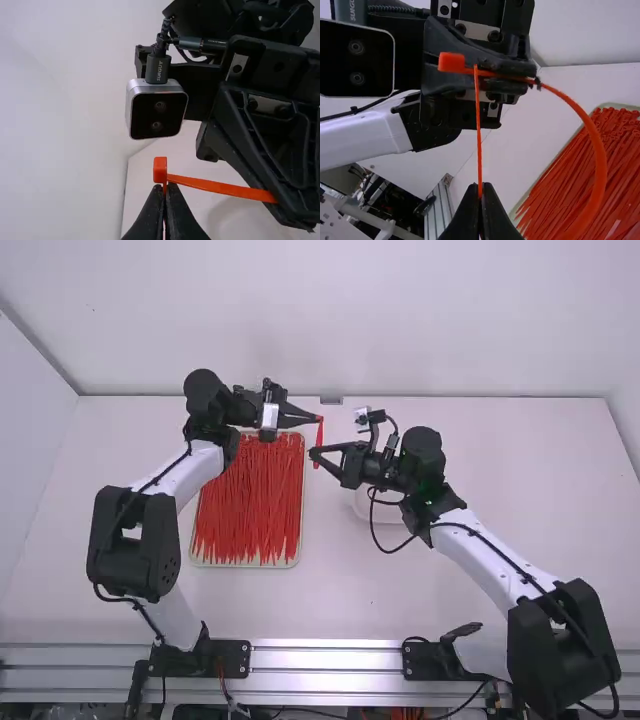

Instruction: Fasten the cable tie

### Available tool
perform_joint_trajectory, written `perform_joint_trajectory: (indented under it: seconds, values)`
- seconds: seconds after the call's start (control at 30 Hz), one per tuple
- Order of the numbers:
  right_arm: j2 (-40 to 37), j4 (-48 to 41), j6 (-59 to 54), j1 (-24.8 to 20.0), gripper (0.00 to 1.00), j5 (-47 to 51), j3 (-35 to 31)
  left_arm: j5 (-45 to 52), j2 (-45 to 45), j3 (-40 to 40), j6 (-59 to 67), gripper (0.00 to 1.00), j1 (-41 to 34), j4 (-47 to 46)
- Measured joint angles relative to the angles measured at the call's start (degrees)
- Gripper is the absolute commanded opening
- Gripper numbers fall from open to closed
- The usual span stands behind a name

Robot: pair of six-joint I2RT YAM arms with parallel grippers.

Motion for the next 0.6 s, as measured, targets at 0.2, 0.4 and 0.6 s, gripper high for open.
perform_joint_trajectory:
  seconds: [0.2,0.4,0.6]
  values:
    - [0.0,0.1,0.0,0.0,0.0,-1.0,0.0,-1.2,0.0,0.0,-0.3,0.02,0.0,-0.8]
    - [0.0,0.2,-0.1,0.0,0.0,-1.0,0.0,-1.6,0.0,0.0,-0.3,0.02,0.0,-2.4]
    - [0.0,0.2,-0.2,0.0,0.0,-1.0,0.0,-0.9,0.0,0.0,0.2,0.02,0.0,-2.4]
